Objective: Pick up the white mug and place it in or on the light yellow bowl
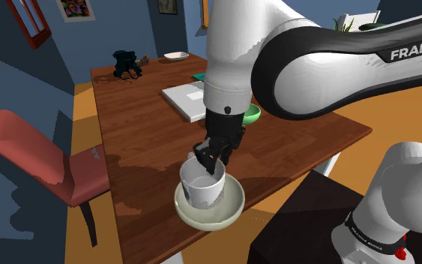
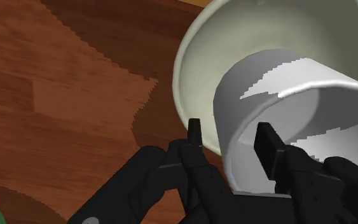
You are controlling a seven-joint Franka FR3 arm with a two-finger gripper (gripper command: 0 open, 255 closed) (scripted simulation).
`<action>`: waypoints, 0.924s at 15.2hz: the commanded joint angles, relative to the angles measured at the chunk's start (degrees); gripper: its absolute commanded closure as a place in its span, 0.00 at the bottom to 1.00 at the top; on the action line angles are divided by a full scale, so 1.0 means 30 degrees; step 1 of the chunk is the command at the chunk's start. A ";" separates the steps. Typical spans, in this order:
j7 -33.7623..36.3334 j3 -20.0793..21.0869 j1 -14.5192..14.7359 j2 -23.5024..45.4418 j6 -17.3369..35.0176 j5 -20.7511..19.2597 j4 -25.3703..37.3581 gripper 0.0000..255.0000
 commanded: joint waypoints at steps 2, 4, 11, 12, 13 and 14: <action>0.0000 0.0000 0.0000 -0.0001 0.0002 0.0000 0.0000 0.00; 0.0000 0.0000 0.0000 -0.0001 0.0002 0.0000 0.0000 0.00; -0.0003 -0.0449 -0.0045 -0.0365 -0.2463 -0.0128 0.2100 0.00; -0.0002 -0.0449 -0.0045 -0.0363 -0.2463 -0.0129 0.2102 0.00; -0.0001 -0.0449 -0.0045 -0.0362 -0.2463 -0.0130 0.2103 0.00; -0.0001 -0.0449 -0.0045 -0.0362 -0.2463 -0.0130 0.2103 0.00</action>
